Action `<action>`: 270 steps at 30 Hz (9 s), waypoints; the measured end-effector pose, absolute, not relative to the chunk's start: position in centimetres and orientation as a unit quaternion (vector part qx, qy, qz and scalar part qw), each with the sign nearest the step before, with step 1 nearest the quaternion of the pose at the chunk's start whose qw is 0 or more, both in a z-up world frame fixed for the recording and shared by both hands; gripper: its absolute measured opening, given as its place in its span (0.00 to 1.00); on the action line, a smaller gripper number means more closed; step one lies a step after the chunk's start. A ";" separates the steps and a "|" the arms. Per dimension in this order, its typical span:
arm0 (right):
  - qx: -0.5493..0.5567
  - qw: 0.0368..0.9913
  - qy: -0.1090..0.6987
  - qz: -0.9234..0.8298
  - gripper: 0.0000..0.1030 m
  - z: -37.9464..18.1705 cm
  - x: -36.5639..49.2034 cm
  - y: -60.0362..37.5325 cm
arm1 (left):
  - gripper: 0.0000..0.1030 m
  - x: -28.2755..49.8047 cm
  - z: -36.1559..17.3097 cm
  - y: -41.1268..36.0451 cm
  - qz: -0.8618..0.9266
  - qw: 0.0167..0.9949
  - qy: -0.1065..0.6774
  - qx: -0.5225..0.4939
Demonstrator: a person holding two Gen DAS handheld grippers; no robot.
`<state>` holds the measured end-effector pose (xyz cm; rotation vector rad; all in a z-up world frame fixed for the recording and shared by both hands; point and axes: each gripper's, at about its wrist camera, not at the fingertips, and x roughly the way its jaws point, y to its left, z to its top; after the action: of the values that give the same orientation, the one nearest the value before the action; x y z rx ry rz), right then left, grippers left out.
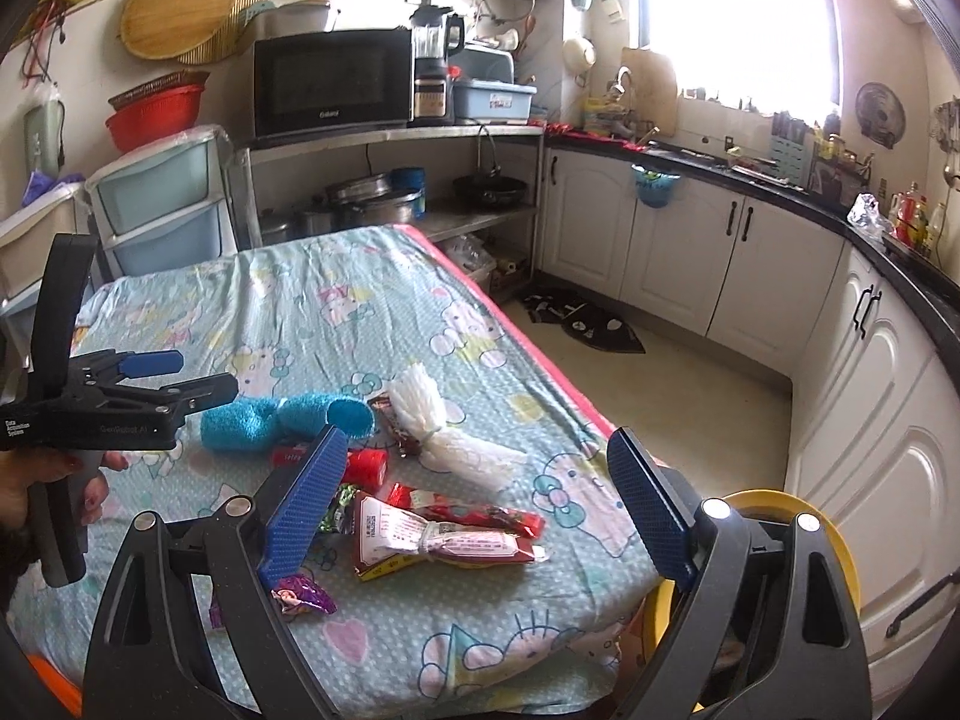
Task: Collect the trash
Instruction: 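Move both tools back over the remaining trash on the bed, then grasp the blue mesh scrubber with the left tool while the right tool grasps the white mesh bag, then carry the scrubber and white mesh bag over the yellow bin, then open both tools to drop the scrubber and mesh bag into the bin, then move both tools back over the snack wrappers on the bed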
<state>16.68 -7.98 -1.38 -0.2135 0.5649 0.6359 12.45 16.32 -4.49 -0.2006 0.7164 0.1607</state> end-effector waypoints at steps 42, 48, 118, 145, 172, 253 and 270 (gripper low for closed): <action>-0.177 0.814 0.415 0.366 0.03 -10.8 26.3 -2.0 | 0.24 14.9 -10.8 20.7 -0.032 0.904 0.412 -0.114; -0.163 0.820 0.402 0.374 0.02 -9.7 25.5 -2.6 | 0.19 13.5 -9.7 20.8 -0.022 0.911 0.394 -0.117; 0.005 0.945 0.277 0.173 0.02 2.1 18.0 -27.5 | 0.18 20.0 3.7 -4.8 -0.233 0.938 0.256 0.006; 0.029 0.946 0.309 0.096 0.02 -0.6 17.3 -32.9 | 0.19 21.9 0.5 -12.1 -0.287 0.913 0.286 0.049; 0.042 0.913 0.398 0.081 0.02 -7.4 20.1 -33.4 | 0.20 25.2 -6.4 -14.8 -0.275 0.887 0.369 0.048; -0.010 0.942 0.303 0.145 0.79 -0.3 15.7 -23.7 | 0.90 17.0 -0.1 0.3 -0.091 0.944 0.315 -0.034; -0.054 0.921 0.311 0.230 0.80 -0.9 14.8 -16.3 | 0.90 15.3 -0.2 9.0 -0.015 0.946 0.313 -0.086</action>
<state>14.81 -16.27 -0.93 -0.1107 0.6387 0.4721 15.33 9.02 -0.17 -0.1753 0.6369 -0.0310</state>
